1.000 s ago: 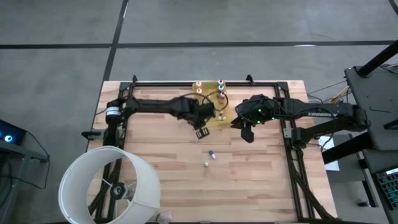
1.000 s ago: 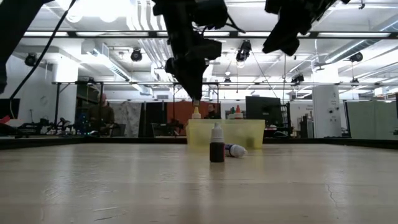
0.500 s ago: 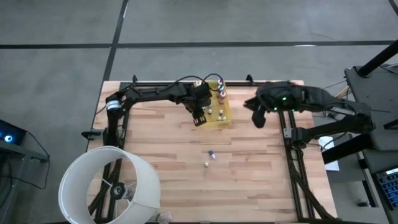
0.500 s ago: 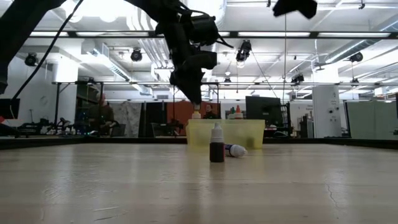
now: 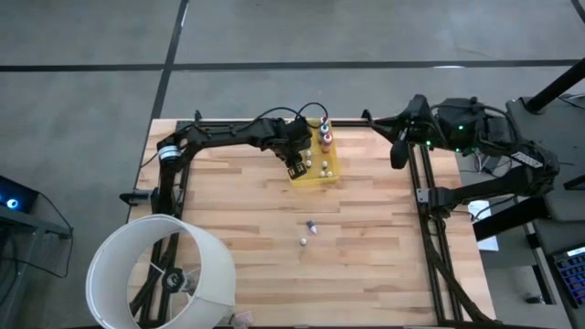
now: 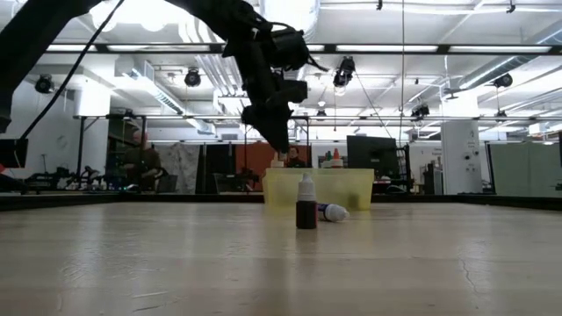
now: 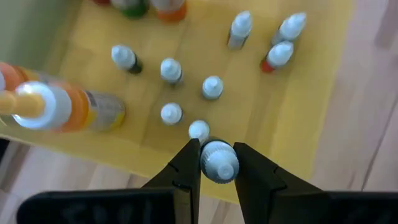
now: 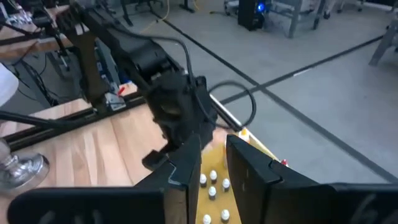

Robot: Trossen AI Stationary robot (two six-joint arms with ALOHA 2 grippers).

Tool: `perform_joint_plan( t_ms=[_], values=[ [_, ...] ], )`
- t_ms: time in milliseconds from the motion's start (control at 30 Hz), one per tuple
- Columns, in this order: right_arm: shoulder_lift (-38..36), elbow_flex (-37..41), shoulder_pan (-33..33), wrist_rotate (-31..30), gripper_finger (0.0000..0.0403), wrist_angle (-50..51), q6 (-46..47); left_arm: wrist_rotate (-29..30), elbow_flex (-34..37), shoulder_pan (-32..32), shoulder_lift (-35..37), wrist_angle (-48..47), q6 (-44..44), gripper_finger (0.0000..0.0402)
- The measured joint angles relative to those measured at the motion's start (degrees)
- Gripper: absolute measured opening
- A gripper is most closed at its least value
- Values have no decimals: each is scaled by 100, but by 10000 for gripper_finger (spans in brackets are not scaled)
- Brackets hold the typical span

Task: Pick & Place food coloring
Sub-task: Put the small dark green food coloring bottle into the yellow bin

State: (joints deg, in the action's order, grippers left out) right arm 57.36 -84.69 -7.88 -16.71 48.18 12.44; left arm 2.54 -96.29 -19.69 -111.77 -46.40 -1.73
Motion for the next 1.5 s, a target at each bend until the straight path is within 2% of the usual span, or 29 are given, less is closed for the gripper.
perform_joint_plan(
  t_ms=[533,933,1500],
  values=[
    [9,4,0,14,64,136,105,55,0,-225,-481,145,257,53],
    [15,7,0,17,63,134,107,53,0,-459,-489,158,280,53],
    [15,9,0,15,64,129,86,-177,0,-471,-529,143,631,53]
  ],
)
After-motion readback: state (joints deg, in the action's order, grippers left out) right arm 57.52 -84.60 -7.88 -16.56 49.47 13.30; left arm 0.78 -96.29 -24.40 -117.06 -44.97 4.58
